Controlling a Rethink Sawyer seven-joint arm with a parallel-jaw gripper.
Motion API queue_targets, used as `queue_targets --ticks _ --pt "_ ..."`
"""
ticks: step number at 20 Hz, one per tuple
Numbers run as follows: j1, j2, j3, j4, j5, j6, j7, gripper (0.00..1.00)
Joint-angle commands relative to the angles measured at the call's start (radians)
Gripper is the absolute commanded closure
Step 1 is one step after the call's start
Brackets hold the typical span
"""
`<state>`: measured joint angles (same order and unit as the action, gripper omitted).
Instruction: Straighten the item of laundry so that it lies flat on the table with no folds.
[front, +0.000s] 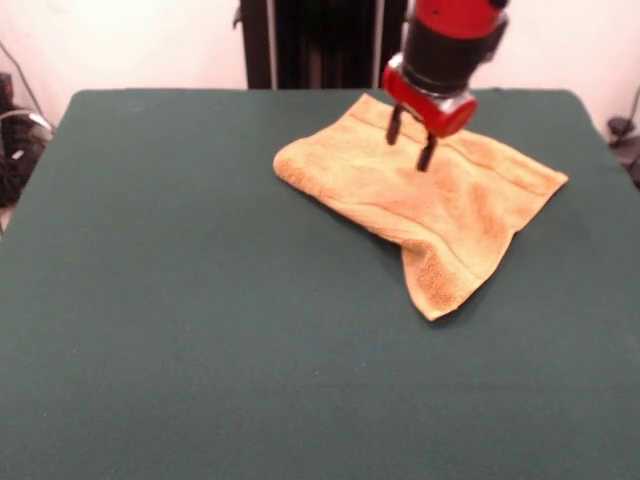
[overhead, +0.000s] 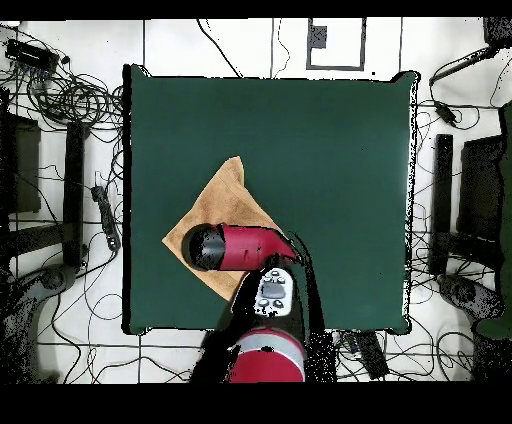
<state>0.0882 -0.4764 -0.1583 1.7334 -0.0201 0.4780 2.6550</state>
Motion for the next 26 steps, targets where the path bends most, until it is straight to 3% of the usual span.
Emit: queue_targets --ticks 1,5,8,17,26 --pt "0.020 -0.005 0.051 0.026 -0.071 -0.048 -0.011 0.00" --pt "-0.174 -0.078 0.071 0.081 -0.210 -0.080 -0.220 0.00" --pt "-0.275 -0.128 0.079 0.085 -0.311 -0.048 -0.297 0.00" --pt "-0.470 -0.163 0.183 0.066 -0.514 -0.020 -0.321 0.00" --pt "-0.541 -0.184 0.261 0.046 -0.601 0.033 -0.305 0.00"
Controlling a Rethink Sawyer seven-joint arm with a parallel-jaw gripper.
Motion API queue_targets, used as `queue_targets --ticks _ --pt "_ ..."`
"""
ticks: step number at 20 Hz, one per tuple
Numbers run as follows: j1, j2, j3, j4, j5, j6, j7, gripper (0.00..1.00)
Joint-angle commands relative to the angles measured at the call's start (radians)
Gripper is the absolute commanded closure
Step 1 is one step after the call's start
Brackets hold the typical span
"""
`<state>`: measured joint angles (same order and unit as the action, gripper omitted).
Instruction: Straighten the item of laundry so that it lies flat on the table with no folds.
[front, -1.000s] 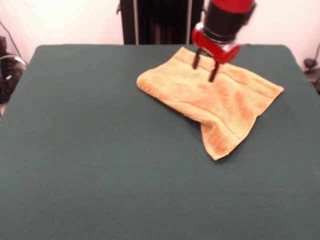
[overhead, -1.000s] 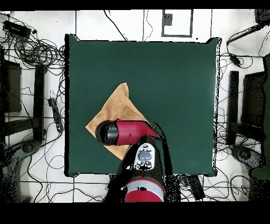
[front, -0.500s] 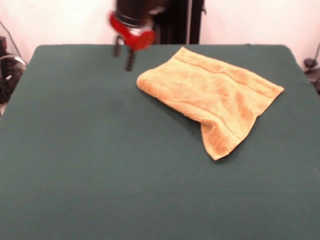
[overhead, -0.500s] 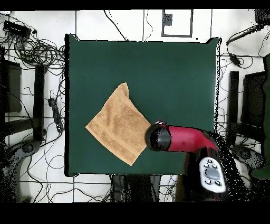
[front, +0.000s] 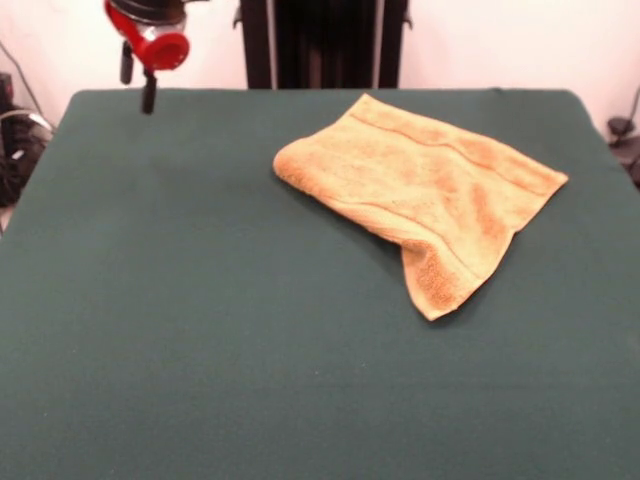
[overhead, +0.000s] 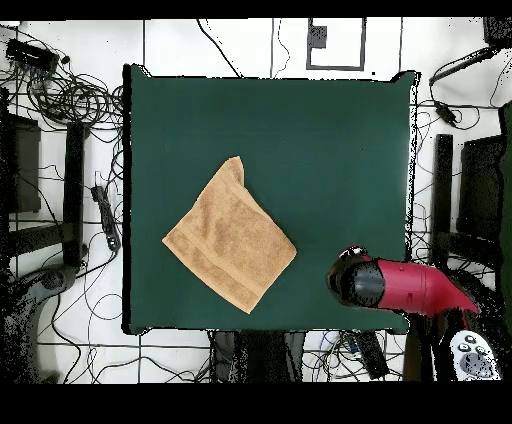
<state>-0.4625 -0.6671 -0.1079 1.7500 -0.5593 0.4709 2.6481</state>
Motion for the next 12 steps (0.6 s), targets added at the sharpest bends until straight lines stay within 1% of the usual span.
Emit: queue_targets --ticks 1,6,8,9,12 --pt "0.010 0.005 0.212 0.028 -0.068 0.044 -0.291 0.00" --pt "0.013 0.002 0.232 0.028 -0.070 0.081 -0.266 0.00" --pt "0.024 0.000 0.252 0.051 -0.010 0.137 -0.221 0.00" --pt "0.048 -0.010 0.248 0.059 0.020 0.168 -0.181 0.00" --pt "0.126 -0.042 0.213 0.046 0.065 0.245 -0.087 0.00"
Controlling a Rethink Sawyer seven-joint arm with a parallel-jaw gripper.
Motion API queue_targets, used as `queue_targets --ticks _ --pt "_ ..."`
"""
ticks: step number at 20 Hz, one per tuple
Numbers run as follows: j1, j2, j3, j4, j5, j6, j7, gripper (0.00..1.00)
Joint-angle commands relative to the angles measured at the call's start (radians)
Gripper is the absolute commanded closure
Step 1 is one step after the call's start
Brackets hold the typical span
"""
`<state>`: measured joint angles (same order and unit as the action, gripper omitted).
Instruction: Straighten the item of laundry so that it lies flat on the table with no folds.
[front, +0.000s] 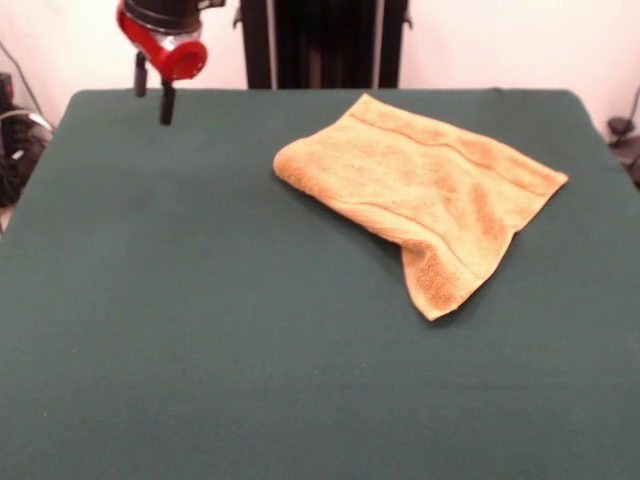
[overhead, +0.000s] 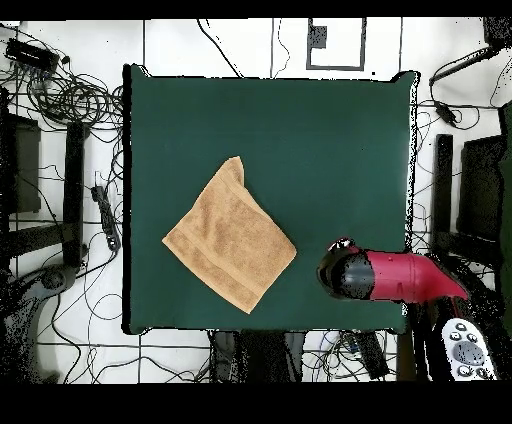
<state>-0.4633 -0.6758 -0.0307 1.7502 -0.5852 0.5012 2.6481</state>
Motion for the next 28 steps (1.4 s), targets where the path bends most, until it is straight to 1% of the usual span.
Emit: queue_targets --ticks 1,3,5,9,11,12,14,18,22,28 --pt "0.141 -0.038 0.128 0.033 0.107 0.254 -0.077 0.00" --pt "0.150 -0.041 0.131 0.012 0.146 0.327 -0.074 0.00" --pt "0.169 -0.046 0.132 0.000 0.177 0.368 -0.061 0.00" --pt "0.221 -0.047 0.114 0.010 0.218 0.342 0.014 0.00" --pt "0.253 -0.046 0.093 0.030 0.255 0.328 0.084 0.00" --pt "0.281 -0.045 0.072 0.030 0.253 0.313 0.119 0.00" --pt "0.314 -0.049 0.051 0.048 0.277 0.296 0.168 0.00" --pt "0.328 -0.025 0.034 0.052 0.295 0.244 0.156 0.00" --pt "0.361 0.021 0.017 0.035 0.310 0.178 0.184 0.00" --pt "0.373 0.042 0.004 0.027 0.325 0.160 0.170 0.00"
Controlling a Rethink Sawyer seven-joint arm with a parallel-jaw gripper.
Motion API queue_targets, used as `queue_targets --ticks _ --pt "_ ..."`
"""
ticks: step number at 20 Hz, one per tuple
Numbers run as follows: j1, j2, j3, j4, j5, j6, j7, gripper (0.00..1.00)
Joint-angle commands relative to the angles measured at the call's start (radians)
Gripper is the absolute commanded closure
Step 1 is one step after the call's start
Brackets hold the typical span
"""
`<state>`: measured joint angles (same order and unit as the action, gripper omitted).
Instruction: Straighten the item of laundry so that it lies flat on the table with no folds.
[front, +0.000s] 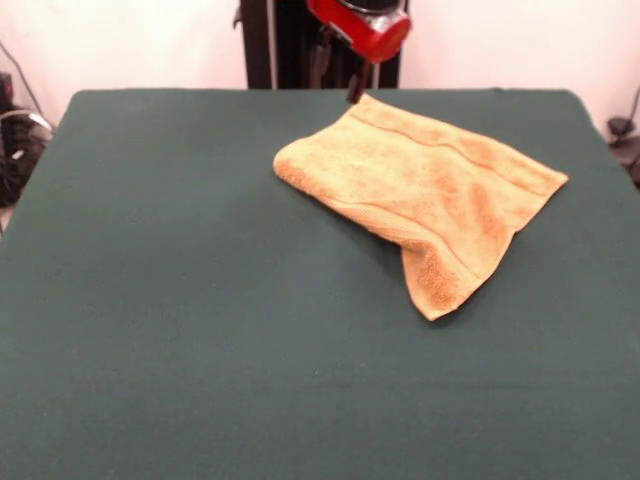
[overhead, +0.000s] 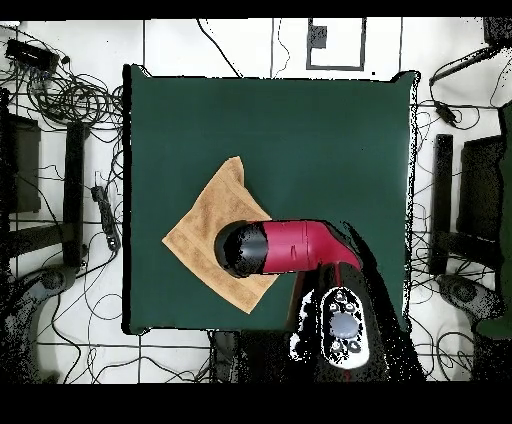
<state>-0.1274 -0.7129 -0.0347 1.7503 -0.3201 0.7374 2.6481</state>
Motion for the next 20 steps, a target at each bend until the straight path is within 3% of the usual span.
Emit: queue_targets --ticks 1,20 --pt "0.040 0.085 0.006 0.019 0.061 -0.075 0.168 0.00" --pt "0.028 0.101 0.004 0.015 0.065 -0.094 0.127 0.00"
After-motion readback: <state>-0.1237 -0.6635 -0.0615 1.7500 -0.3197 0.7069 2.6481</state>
